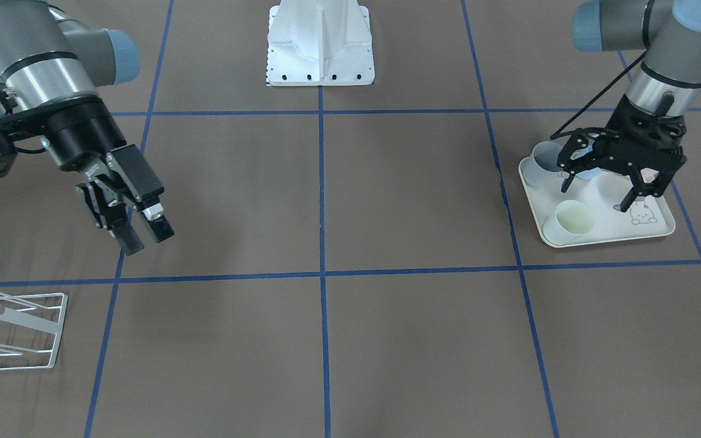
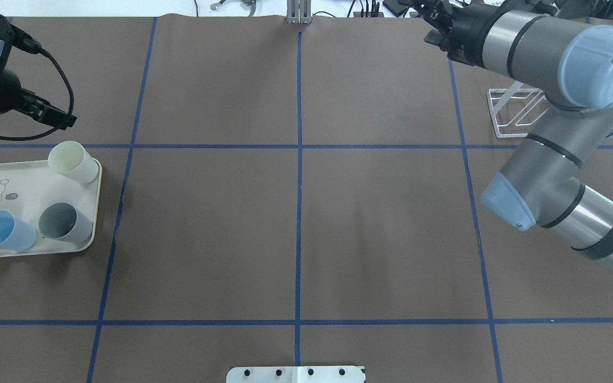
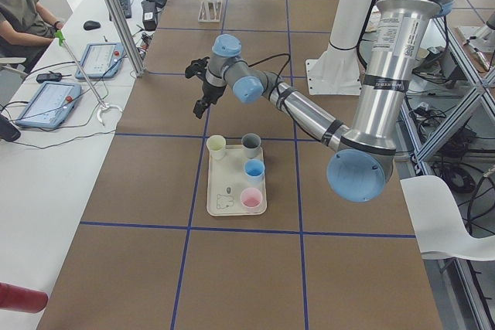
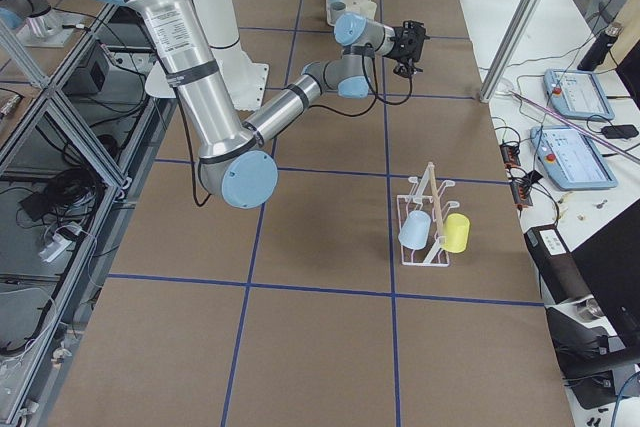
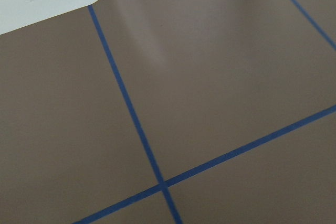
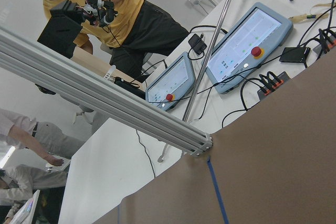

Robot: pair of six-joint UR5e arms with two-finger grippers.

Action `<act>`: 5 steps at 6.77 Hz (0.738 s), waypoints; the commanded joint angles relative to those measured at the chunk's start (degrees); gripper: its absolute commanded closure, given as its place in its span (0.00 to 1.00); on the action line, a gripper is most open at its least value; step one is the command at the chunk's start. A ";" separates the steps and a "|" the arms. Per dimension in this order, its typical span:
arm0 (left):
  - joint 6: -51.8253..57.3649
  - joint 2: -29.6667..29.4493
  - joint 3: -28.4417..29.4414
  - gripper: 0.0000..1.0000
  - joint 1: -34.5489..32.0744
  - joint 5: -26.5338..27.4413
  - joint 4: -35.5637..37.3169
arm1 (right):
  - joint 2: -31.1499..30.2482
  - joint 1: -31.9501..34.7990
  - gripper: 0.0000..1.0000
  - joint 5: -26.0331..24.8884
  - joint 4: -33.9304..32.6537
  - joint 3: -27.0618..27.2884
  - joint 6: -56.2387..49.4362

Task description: Transfer IKEA cup to right arm and place on rack

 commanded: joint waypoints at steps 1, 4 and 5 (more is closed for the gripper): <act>5.34 -1.63 8.25 0.01 -1.47 -1.40 -0.57 | 0.87 -5.14 0.00 -4.88 4.21 -0.72 1.87; 7.55 -1.91 12.86 0.01 -1.30 -1.40 -1.53 | 1.13 -7.01 0.00 -6.83 4.40 -0.73 1.79; 7.20 -1.91 12.87 0.01 -0.78 -1.49 -1.71 | 1.31 -7.01 0.00 -6.92 4.40 -0.73 1.79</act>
